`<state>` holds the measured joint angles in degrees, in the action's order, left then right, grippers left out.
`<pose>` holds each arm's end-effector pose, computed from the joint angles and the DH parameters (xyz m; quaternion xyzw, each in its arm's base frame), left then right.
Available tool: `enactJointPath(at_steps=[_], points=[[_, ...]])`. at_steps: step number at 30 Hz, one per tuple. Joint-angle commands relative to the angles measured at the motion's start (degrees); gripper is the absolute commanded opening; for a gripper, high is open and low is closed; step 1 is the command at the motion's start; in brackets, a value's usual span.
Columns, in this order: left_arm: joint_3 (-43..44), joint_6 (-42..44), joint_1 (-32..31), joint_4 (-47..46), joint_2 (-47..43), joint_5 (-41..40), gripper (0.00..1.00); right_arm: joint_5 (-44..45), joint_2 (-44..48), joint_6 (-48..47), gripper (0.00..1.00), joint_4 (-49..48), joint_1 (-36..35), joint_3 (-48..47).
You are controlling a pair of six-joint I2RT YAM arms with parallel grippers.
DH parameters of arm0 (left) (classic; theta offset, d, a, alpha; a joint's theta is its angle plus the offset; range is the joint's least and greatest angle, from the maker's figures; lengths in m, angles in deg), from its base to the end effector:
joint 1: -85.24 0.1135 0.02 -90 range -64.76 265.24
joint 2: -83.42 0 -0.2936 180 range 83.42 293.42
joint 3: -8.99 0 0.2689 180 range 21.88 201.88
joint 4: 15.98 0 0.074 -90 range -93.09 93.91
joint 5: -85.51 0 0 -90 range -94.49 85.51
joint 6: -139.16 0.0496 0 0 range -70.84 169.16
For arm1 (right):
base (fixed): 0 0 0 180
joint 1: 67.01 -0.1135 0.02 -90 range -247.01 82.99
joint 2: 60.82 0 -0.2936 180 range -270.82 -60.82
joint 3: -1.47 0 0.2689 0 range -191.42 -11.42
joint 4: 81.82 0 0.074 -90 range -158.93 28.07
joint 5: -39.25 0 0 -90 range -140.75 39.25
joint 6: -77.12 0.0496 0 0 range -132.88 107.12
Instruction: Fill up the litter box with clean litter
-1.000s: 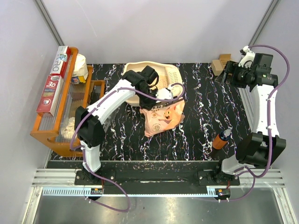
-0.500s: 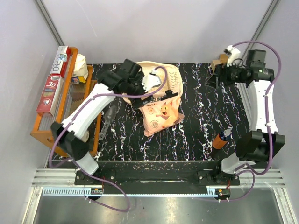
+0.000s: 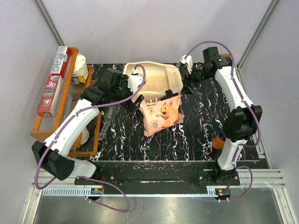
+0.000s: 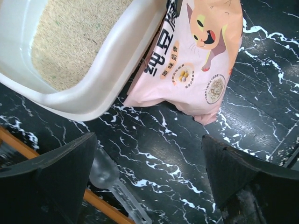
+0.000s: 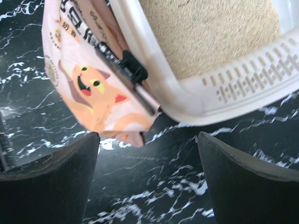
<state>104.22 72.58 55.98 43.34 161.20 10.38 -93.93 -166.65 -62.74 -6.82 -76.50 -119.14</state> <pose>0.2600 -0.1603 0.3997 0.4490 0.7880 -0.1386 0.3978 0.4035 0.1019 0.3689 -0.5270 0.7340 0.2513 0.3470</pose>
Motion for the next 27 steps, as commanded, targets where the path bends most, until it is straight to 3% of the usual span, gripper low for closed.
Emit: enactJointPath(at_steps=[1,4,9,12,17,27], points=[[-2.45,-7.32,2.18,-4.58,-2.1,3.33,0.99,-4.45,-4.65,-9.8,0.9,3.89,-1.57,-7.67],[-4.21,-12.07,4.03,-6.18,-1.06,-1.92,0.99,-6.12,-8.95,-13.58,0.84,9.25,-3.42,-11.71],[-3.51,-11.47,5.7,-7.06,0.18,-4.94,0.99,-8.94,-15.64,-15.52,0.77,14.18,-5.18,-18.57],[-3.16,-7.17,6.4,-6.62,0.1,1.18,0.99,-10.7,-19.15,-15.7,0.74,17.07,-5.7,-23.31],[-3.6,-7.16,6.32,-6.8,0.36,1.74,0.99,-11.49,-24.07,-16.84,0.61,22.61,-6.67,-30.78],[-2.89,-6.54,6.32,-6.44,1.06,3.93,0.99,-10.17,-26.63,-20.44,0.51,29.64,-7.2,-32.64]])
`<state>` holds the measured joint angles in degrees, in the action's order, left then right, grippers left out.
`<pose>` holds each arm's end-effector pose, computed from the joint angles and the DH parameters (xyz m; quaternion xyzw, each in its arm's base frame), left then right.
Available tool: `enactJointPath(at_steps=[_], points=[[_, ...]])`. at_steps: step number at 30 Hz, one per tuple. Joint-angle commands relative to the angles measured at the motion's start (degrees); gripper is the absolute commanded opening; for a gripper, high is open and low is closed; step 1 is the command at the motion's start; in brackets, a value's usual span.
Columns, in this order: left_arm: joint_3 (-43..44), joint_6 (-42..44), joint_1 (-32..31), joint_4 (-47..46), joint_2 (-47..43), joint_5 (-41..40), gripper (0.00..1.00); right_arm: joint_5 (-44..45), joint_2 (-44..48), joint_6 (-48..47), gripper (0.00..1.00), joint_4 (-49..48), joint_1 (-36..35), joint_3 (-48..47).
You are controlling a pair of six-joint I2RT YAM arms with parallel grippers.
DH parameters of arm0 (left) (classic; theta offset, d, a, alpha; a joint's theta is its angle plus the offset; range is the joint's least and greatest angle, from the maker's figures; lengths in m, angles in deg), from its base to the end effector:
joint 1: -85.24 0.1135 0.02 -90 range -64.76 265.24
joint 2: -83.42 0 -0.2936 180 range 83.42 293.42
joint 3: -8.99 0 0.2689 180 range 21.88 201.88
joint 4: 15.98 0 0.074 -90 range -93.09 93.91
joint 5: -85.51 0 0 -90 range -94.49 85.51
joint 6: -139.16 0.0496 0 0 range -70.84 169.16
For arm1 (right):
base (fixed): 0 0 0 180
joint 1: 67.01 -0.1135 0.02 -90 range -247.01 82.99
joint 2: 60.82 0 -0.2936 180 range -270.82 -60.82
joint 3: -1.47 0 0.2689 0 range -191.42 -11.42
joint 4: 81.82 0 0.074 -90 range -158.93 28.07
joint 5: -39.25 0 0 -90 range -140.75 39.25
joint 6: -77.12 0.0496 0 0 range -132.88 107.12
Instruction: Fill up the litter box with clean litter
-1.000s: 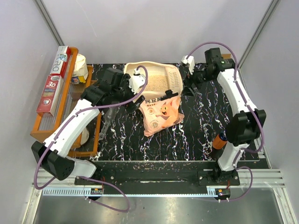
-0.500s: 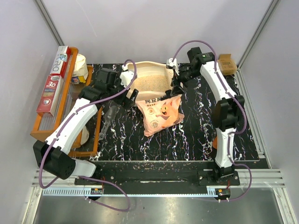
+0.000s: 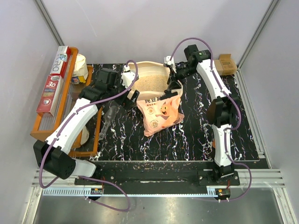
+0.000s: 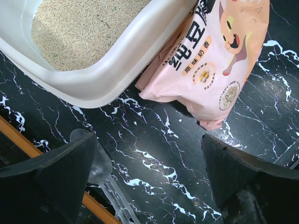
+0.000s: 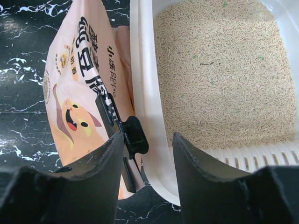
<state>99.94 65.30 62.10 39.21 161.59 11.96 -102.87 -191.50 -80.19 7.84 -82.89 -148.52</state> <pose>0.2812 -0.1354 0.3784 0.3587 0.8335 -0.1550 0.3906 0.4705 0.1745 0.3267 -0.6437 0.6122 0.3235 0.3259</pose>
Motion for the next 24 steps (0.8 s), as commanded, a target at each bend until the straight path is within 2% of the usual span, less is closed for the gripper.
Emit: enactJointPath(at_steps=[1,3,7,10,24], points=[[1.39,0.73,0.2,-2.23,0.58,2.62,0.99,-1.32,-1.95,-3.35,0.5,15.68,-0.91,-3.61],[1.39,0.47,0.2,-2.23,0.84,3.32,0.99,-1.32,-2.57,-3.09,0.52,16.83,-0.99,-3.88],[1.39,0.3,0.2,-2.31,1.19,4.47,0.99,-1.23,-2.57,-1.51,0.68,16.92,-1.0,-3.35],[1.48,0.3,0.2,-2.31,1.46,5.17,0.99,-1.76,-2.31,-0.11,0.74,17.01,-1.0,-3.26],[1.22,-0.06,0.2,-2.4,1.72,7.37,0.99,-2.98,-4.15,8.33,0.63,17.01,-0.91,-2.47]])
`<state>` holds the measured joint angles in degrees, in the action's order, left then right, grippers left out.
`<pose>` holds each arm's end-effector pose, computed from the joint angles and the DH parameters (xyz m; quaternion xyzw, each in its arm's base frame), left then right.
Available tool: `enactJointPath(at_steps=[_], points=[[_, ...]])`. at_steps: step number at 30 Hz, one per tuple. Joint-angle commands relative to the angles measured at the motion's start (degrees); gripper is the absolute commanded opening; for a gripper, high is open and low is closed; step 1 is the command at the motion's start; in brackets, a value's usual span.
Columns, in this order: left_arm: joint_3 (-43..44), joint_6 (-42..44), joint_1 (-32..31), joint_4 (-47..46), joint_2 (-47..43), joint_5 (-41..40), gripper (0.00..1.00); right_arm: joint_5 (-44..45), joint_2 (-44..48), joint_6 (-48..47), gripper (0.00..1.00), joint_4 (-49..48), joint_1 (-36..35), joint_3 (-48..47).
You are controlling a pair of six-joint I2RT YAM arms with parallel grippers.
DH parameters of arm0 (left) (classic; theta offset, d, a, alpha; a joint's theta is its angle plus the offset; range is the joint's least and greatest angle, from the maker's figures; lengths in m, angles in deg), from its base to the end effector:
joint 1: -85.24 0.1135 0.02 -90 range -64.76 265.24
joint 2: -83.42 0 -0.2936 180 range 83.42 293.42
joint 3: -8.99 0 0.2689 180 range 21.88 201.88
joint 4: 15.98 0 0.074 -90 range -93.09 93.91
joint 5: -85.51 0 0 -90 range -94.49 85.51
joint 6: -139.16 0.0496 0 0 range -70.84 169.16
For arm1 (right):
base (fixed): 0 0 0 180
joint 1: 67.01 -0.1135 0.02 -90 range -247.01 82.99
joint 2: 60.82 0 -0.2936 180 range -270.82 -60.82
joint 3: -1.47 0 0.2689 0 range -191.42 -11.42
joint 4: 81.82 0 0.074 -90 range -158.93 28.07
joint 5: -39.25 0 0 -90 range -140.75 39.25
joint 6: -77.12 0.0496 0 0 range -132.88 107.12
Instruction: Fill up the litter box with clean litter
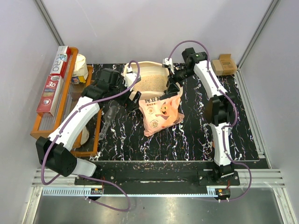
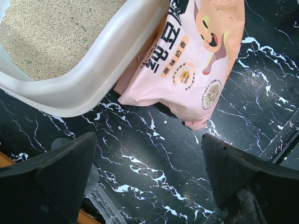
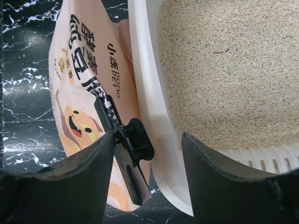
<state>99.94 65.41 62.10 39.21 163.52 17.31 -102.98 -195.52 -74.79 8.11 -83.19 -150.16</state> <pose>0.2865 -0.1425 0.3694 0.3741 0.8274 -0.1969 0.3698 0.4830 0.1810 0.3007 -0.6099 0.6487 0.3496 0.2914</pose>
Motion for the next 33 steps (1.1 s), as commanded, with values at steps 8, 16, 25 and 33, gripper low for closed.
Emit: enactJointPath(at_steps=[8,16,25,33], points=[[1.04,-0.34,0.2,-2.4,0.15,3.07,0.99,-4.2,-0.04,5.66,0.52,16.83,-0.6,-0.48],[0.78,-0.25,0.2,-2.31,-0.03,3.6,0.99,-3.76,0.22,6.89,0.57,16.83,-0.69,0.57],[0.25,-0.34,0.11,-2.4,-0.2,4.21,0.99,-3.93,0.04,8.12,0.44,16.83,-0.69,0.84],[0.07,-0.34,0.11,-2.31,-0.03,4.74,0.99,-3.58,1.8,8.47,0.2,16.83,-0.6,2.94]])
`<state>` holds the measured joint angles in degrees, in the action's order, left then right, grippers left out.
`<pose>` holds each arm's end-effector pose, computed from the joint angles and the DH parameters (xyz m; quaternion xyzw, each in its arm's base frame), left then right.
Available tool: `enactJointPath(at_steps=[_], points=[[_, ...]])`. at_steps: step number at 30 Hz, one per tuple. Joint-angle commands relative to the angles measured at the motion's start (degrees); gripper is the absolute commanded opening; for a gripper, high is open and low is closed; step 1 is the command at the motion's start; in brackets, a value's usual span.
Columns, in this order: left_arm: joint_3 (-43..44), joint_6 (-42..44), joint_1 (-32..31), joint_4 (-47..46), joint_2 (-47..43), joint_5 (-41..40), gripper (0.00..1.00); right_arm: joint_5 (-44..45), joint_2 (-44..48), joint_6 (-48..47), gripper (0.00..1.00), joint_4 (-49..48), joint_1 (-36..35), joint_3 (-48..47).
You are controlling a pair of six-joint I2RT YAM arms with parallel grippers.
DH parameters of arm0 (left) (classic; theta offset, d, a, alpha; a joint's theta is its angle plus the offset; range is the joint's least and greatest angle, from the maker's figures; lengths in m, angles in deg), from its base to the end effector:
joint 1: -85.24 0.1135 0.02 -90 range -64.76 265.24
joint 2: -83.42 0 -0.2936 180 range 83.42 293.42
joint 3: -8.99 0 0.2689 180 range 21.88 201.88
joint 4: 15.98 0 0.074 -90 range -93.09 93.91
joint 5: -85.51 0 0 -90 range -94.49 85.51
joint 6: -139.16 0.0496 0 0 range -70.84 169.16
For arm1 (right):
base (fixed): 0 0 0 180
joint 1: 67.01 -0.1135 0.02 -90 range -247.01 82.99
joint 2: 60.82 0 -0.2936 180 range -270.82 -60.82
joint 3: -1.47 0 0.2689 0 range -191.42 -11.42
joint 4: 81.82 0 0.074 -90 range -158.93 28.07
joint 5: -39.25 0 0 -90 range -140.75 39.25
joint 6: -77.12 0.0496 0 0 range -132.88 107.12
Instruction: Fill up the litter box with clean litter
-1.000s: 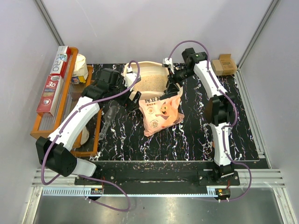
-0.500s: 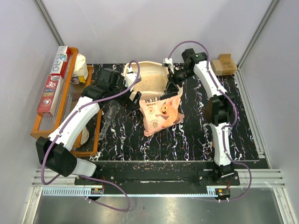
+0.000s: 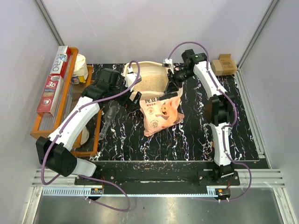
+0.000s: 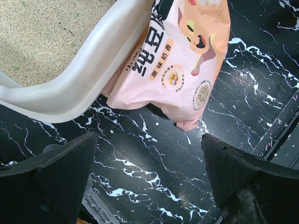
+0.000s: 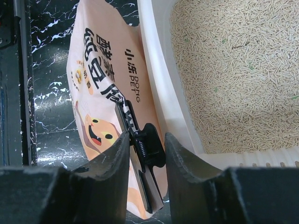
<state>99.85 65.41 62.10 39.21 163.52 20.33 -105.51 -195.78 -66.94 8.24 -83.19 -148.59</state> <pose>0.2849 -0.1444 0.3696 0.3818 0.8197 -0.2205 0.3656 0.4821 0.1821 0.2922 -0.5557 0.6854 0.3935 0.2579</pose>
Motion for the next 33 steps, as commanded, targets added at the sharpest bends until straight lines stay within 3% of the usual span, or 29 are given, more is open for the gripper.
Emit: enactJointPath(at_steps=[1,2,4,11,15,19,29,33], points=[[0.16,-0.34,0.2,-2.4,-0.03,1.81,0.99,-1.05,2.5,0.36,0.16,16.79,-0.69,2.24],[0.07,-0.26,0.11,-2.4,-0.03,1.81,0.99,-1.13,3.29,0.1,0.07,16.79,-0.6,2.6],[-0.02,-0.25,0.2,-2.4,-0.03,2.08,0.99,-1.05,4.26,-0.51,0.0,16.79,-0.6,3.22],[-0.28,-0.43,0.11,-2.4,0.41,2.78,0.99,-0.87,7.86,-0.87,0.0,15.48,0.01,-1.7],[0.07,-0.52,0.11,-2.58,1.03,3.83,0.99,-2.89,10.93,7.18,0.0,8.72,1.59,-3.2],[0.86,-0.69,0.11,-2.75,1.99,4.54,0.99,-3.68,14.01,11.87,0.0,1.51,2.56,-1.71],[2.44,-1.31,-0.07,-2.93,4.19,5.68,0.99,-5.97,18.67,20.3,0.0,-6.14,5.63,4.18],[2.97,-2.1,-0.16,-3.19,4.63,5.86,0.99,-1.95,21.57,25.05,0.0,-9.49,8.53,9.17]])
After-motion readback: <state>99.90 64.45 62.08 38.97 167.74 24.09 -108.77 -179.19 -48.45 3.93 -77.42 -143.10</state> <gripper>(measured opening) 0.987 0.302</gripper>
